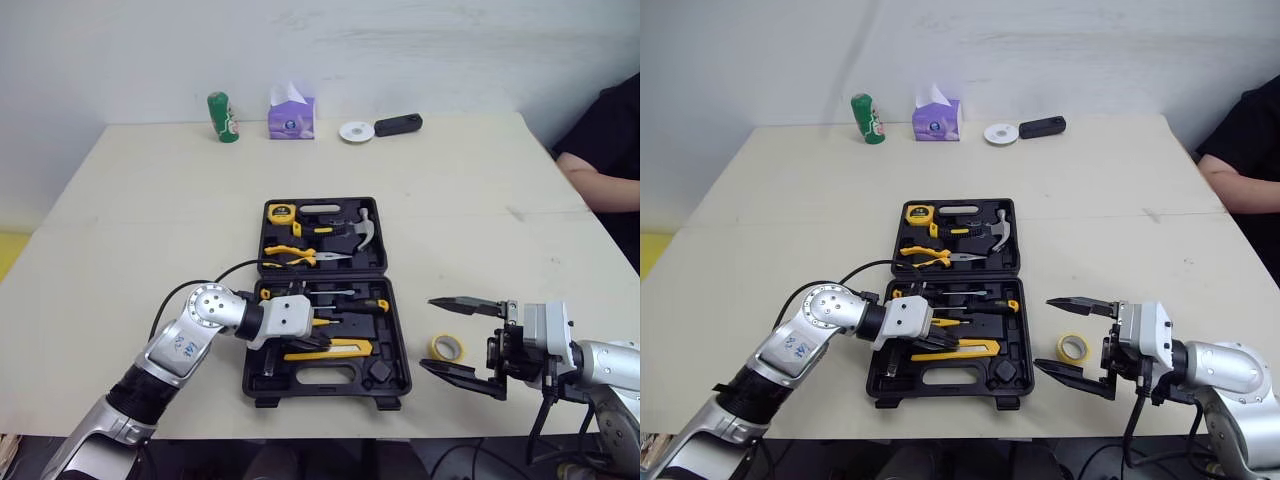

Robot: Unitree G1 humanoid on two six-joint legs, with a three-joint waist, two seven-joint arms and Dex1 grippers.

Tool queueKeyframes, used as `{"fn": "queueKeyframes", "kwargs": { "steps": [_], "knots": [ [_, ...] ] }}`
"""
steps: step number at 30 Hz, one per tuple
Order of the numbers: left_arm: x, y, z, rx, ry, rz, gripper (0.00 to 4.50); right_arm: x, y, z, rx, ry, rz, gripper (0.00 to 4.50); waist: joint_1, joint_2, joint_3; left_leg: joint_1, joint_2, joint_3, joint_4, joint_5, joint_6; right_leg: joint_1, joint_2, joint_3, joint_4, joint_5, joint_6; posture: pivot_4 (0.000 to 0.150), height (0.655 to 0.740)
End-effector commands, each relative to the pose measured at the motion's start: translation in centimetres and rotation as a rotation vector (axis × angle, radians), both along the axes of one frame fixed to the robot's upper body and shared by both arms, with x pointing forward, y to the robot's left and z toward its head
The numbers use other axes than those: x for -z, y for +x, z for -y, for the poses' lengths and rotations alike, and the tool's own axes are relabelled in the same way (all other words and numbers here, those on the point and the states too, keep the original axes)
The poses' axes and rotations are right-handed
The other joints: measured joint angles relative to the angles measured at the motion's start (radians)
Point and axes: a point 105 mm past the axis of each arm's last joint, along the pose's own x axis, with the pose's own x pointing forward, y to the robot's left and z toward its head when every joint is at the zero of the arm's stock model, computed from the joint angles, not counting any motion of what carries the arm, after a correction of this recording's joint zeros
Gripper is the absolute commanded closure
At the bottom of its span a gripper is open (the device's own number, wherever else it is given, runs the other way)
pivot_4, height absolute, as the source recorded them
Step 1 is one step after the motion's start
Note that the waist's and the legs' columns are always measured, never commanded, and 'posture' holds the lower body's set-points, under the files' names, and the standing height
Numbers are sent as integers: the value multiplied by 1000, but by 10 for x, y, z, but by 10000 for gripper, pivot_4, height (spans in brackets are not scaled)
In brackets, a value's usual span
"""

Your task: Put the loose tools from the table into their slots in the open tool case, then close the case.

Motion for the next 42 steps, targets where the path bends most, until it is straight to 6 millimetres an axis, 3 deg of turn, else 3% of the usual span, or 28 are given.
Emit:
{"fn": "queueKeyframes", "kwargs": {
  "steps": [1,4,10,13,17,21,22,25,29,34,37,42],
  "knots": [
    [31,10,-21,-127,87,-61,44624,-4,2,1,-4,5,29,0,0,0,0,0,0,0,0,0,0,-2,0,0,0,0,0,1500,7400],
    [15,19,-19,-137,17,-4,44624,-4,6,6,19,3,32,0,4,1,0,-2,-1,0,1,1,-1,-5,0,0,0,1,1,1500,7400],
    [-33,23,-24,-125,-223,66,44624,-6,14,39,144,-23,87,0,-1,-3,10,-7,0,0,2,2,-1,-9,0,-1,0,2,0,1500,7400],
    [-58,28,-50,-214,-301,109,35499,-6,15,69,242,-76,179,0,-4,-4,11,-16,0,0,2,2,-2,-21,0,0,2,2,0,1500,7400],
    [-77,29,-86,-351,-380,140,17593,-5,10,112,402,-120,230,0,-3,-3,12,-24,-1,0,2,3,-2,-29,1,-2,7,2,0,1500,7400],
    [-71,28,-147,-599,-372,196,1176,-1,-1,168,663,-122,267,0,-5,-4,13,-24,-2,2,3,2,-1,-28,0,-1,2,2,0,1500,7400],
    [-69,26,-168,-685,-371,237,1176,3,-8,184,742,-122,257,0,-5,-5,13,-24,-2,1,3,2,-1,-27,0,-1,1,2,0,1500,7400],
    [-60,16,-207,-857,-375,232,1176,12,-23,212,883,-133,245,0,-5,-4,14,-22,-1,1,2,2,-1,-27,0,-1,2,2,0,1500,7400],
    [-35,-15,-263,-1128,-356,235,1176,30,-58,259,1146,-183,206,0,-6,-4,15,-21,-1,2,2,2,-1,-26,0,1,3,2,0,1500,7400],
    [-10,-57,-325,-1470,-284,310,1176,46,-95,286,1353,-192,151,0,-6,-4,15,-20,-1,3,0,1,-1,-26,0,2,1,1,-1,1500,7400],
    [-5,-71,-339,-1585,-327,323,1176,50,-101,289,1393,-181,139,0,-6,-4,15,-19,-1,3,0,0,-1,-24,-1,2,1,2,-1,1500,7400],
    [-12,-67,-328,-1556,-407,312,1176,52,-96,288,1401,-160,141,0,-3,-3,14,-16,-1,4,0,-3,6,-22,-1,3,1,3,-1,1500,7400]
  ]
}}
